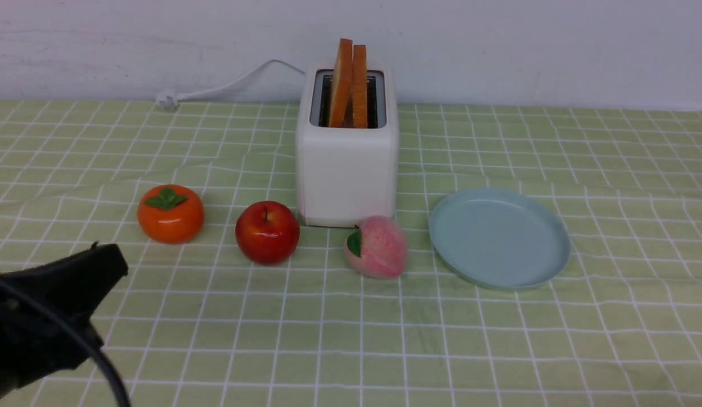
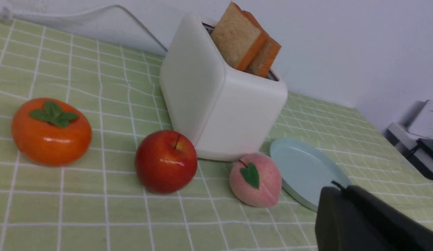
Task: Take toasted bread from bread machine on green coffee tablecloth place on plate.
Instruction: 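Reach for a toast slice standing in the toaster with the left gripper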
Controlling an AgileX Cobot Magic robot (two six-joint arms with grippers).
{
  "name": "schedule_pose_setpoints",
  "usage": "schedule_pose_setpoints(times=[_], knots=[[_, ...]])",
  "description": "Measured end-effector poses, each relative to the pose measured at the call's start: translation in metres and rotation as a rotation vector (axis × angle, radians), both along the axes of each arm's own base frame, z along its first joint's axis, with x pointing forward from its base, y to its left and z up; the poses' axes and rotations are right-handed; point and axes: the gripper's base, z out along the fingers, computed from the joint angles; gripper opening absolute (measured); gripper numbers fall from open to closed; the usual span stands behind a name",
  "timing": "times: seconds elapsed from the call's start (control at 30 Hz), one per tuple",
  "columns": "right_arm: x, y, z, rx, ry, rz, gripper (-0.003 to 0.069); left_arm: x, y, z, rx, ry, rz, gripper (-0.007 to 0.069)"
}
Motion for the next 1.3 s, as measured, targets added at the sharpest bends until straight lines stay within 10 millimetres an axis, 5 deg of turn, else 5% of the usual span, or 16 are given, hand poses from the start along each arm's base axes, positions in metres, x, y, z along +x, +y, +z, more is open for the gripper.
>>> schedule_pose_setpoints(times=[0.23, 0.63, 0.83, 1.13, 1.3], knots=[[0.001, 0.018, 0.059, -0.369, 0.084, 0.238, 0.0011, 0.044, -0.043, 0.013, 0.126, -0.054, -0.059, -0.0013], [0.026, 0.027, 0.125, -0.630, 0.092, 0.402, -0.0001, 0.092, -0.094, -0.009, 0.097, -0.242, 0.019, -0.0013], [0.035, 0.032, 0.134, -0.598, 0.072, 0.448, 0.0000, 0.118, -0.112, -0.020, 0.078, -0.310, 0.069, 0.0020], [0.043, 0.038, 0.135, -0.603, 0.038, 0.516, 0.0000, 0.188, -0.125, -0.038, 0.164, -0.291, 0.089, 0.0318], [0.043, 0.039, 0.135, -0.603, 0.040, 0.524, 0.0000, 0.224, -0.126, -0.044, 0.189, -0.277, 0.022, 0.0361]])
